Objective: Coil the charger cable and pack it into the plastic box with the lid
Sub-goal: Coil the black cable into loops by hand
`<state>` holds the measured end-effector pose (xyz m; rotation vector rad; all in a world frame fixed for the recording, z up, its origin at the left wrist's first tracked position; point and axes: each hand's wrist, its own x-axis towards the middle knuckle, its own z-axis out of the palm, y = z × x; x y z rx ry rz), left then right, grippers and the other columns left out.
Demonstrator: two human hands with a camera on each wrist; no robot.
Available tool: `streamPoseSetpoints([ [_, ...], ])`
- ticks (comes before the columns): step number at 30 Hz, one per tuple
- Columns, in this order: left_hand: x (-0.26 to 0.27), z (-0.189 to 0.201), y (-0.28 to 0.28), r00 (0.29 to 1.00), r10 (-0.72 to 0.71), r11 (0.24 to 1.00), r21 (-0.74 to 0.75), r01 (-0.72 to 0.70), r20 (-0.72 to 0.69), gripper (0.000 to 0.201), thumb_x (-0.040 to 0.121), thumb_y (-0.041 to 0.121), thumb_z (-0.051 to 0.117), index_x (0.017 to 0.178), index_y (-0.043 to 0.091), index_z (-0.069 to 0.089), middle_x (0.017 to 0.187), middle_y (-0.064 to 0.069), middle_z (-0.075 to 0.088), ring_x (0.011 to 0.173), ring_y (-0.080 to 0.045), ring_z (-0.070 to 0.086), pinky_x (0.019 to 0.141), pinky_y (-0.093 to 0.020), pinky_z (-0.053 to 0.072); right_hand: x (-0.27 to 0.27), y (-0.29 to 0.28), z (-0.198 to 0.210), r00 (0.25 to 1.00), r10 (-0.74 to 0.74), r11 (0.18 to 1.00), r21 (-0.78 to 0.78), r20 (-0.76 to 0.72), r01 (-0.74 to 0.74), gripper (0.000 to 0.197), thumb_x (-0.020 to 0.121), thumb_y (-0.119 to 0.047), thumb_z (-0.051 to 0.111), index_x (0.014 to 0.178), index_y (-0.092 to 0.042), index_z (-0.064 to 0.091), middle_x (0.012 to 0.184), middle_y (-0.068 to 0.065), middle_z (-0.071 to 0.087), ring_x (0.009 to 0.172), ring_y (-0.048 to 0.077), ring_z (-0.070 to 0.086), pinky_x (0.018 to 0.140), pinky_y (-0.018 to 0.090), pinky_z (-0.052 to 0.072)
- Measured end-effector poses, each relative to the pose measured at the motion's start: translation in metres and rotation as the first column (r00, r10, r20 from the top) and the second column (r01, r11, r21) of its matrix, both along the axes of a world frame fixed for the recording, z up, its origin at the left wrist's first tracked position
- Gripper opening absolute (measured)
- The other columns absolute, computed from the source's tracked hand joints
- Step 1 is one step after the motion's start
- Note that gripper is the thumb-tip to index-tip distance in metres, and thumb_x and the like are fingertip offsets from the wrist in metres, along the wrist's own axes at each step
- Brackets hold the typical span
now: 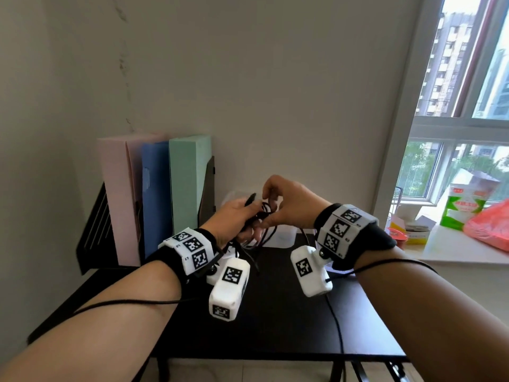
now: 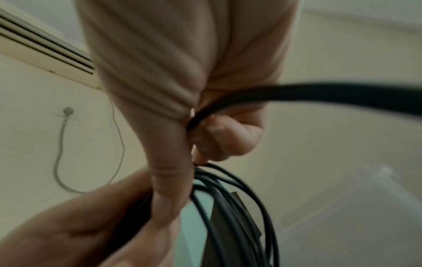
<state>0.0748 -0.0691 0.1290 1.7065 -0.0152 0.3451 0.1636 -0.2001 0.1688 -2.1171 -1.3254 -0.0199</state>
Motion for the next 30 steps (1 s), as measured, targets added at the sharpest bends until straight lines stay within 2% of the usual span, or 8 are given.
streamPoseSetpoints([
  [3, -0.003, 0.002, 0.003, 1.0, 0.011, 0.998, 0.058, -0.01, -0.021, 0.024, 0.09, 0.034, 0.05, 0.078, 0.014, 0.056, 0.044, -0.002, 0.045, 0.03, -0.008, 0.03, 0.032, -0.016, 0.023, 0.003, -0.005, 0.002, 0.998, 0.03, 0.999, -0.035, -0.063, -0.032, 0.066, 0.067, -0.017, 0.082, 0.122, -0.029, 0.047, 0.109, -0.008, 0.055, 0.066, -0.002, 0.049, 0.065, 0.02, 0.042],
  [7, -0.006, 0.004, 0.008, 0.999, -0.017, 0.999, -0.032, 0.016, -0.027, 0.006, 0.084, 0.017, 0.06, 0.08, 0.015, 0.056, 0.042, 0.007, 0.039, 0.033, -0.004, 0.032, 0.033, -0.014, 0.023, 0.002, -0.006, 0.0, 0.996, 0.089, 0.986, -0.139, -0.002, -0.089, 0.076, 0.074, -0.013, 0.074, 0.138, -0.032, 0.037, 0.127, -0.009, 0.053, 0.067, -0.016, 0.053, 0.068, 0.011, 0.038],
  [12, -0.008, 0.001, 0.015, 0.998, -0.054, 0.989, -0.141, 0.048, -0.039, 0.014, 0.069, 0.017, 0.068, 0.082, 0.015, 0.062, 0.041, 0.008, 0.038, 0.032, -0.003, 0.029, 0.035, -0.017, 0.02, -0.001, -0.002, -0.003, 0.996, 0.021, 0.988, -0.152, 0.083, -0.008, 0.056, 0.075, -0.025, 0.07, 0.124, -0.031, 0.043, 0.115, 0.0, 0.054, 0.09, 0.014, 0.057, 0.077, 0.028, 0.052],
  [15, -0.008, 0.0, 0.015, 0.998, -0.042, 0.995, -0.095, 0.038, -0.04, 0.008, 0.076, 0.009, 0.066, 0.08, 0.015, 0.063, 0.041, 0.008, 0.043, 0.032, -0.003, 0.034, 0.033, -0.015, 0.026, -0.003, 0.0, -0.004, 0.993, -0.001, 0.982, -0.186, 0.118, 0.023, 0.048, 0.078, -0.025, 0.066, 0.121, -0.024, 0.045, 0.113, 0.002, 0.054, 0.078, 0.011, 0.055, 0.063, 0.022, 0.048],
  [19, -0.007, -0.001, 0.016, 0.998, -0.042, 0.998, -0.042, 0.04, -0.048, 0.005, 0.082, 0.008, 0.061, 0.083, 0.012, 0.059, 0.043, 0.007, 0.042, 0.032, -0.004, 0.034, 0.033, -0.014, 0.028, -0.003, 0.002, -0.009, 0.988, -0.038, 0.978, -0.196, 0.152, 0.067, 0.039, 0.081, -0.025, 0.062, 0.117, -0.018, 0.049, 0.113, 0.004, 0.053, 0.082, 0.016, 0.055, 0.066, 0.027, 0.047],
  [22, -0.004, -0.001, 0.017, 0.998, -0.048, 0.997, -0.064, 0.045, -0.048, 0.012, 0.086, 0.01, 0.056, 0.096, 0.004, 0.052, 0.042, 0.008, 0.04, 0.031, -0.003, 0.031, 0.032, -0.015, 0.025, -0.004, 0.004, -0.012, 0.999, -0.032, 0.985, -0.167, 0.035, 0.037, 0.019, 0.086, -0.018, 0.052, 0.105, -0.014, 0.05, 0.091, 0.012, 0.065, 0.058, 0.021, 0.063, 0.051, 0.031, 0.055],
  [25, -0.001, -0.002, 0.021, 0.997, -0.064, 0.992, -0.113, 0.059, -0.035, 0.028, 0.089, 0.017, 0.051, 0.115, 0.005, 0.05, 0.04, 0.01, 0.038, 0.031, -0.003, 0.027, 0.035, -0.015, 0.021, -0.002, 0.005, -0.013, 0.997, -0.019, 0.997, -0.081, -0.075, 0.013, 0.008, 0.092, -0.019, 0.048, 0.093, -0.013, 0.054, 0.086, 0.012, 0.069, 0.041, 0.013, 0.058, 0.042, 0.025, 0.05],
  [30, 0.0, -0.001, 0.023, 0.997, -0.07, 0.99, -0.126, 0.066, -0.031, 0.014, 0.092, 0.02, 0.047, 0.098, 0.009, 0.055, 0.042, 0.008, 0.037, 0.031, -0.003, 0.026, 0.036, -0.016, 0.019, -0.001, 0.006, -0.013, 0.992, -0.001, 0.999, -0.042, -0.126, -0.004, 0.011, 0.094, -0.022, 0.047, 0.087, -0.016, 0.055, 0.074, 0.0, 0.066, 0.034, 0.005, 0.05, 0.037, 0.017, 0.04],
])
